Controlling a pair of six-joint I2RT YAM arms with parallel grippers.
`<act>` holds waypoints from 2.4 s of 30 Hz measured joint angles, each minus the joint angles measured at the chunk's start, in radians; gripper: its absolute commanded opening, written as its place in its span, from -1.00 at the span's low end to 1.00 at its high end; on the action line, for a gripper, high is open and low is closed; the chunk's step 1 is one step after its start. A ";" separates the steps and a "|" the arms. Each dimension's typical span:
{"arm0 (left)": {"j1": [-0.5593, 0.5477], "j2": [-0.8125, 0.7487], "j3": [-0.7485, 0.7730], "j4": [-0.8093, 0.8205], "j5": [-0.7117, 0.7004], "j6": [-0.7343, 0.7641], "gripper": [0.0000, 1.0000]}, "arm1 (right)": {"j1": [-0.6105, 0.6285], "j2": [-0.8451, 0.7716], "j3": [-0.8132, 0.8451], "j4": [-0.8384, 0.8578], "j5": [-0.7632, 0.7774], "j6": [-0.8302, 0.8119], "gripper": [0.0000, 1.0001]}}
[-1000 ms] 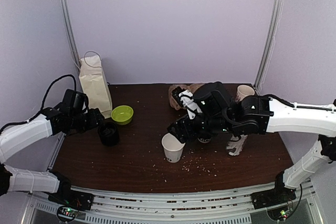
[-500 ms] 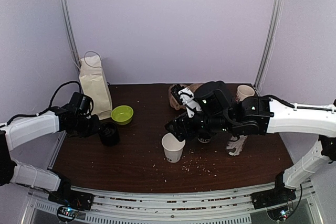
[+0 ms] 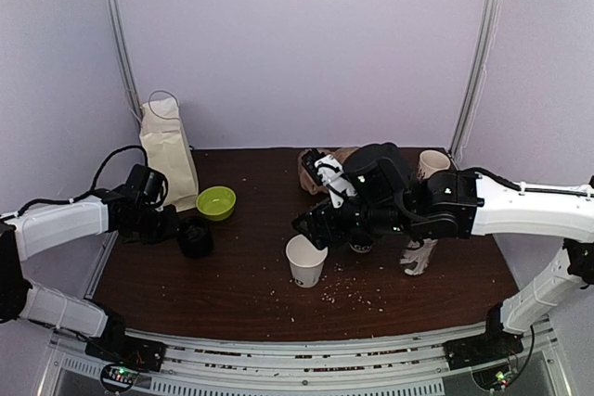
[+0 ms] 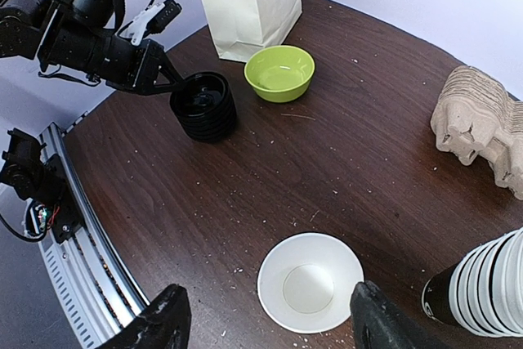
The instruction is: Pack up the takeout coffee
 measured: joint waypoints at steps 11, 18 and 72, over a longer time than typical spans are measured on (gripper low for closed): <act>0.001 -0.047 -0.011 0.002 0.053 0.017 -1.00 | 0.000 0.022 0.018 0.000 -0.005 0.001 0.37; 0.000 -0.115 -0.017 0.000 0.145 0.037 -1.00 | -0.010 0.074 0.060 0.002 -0.029 0.003 0.37; 0.000 0.103 0.002 0.076 0.296 0.259 -0.49 | -0.138 0.855 0.849 -0.123 -0.364 0.175 0.52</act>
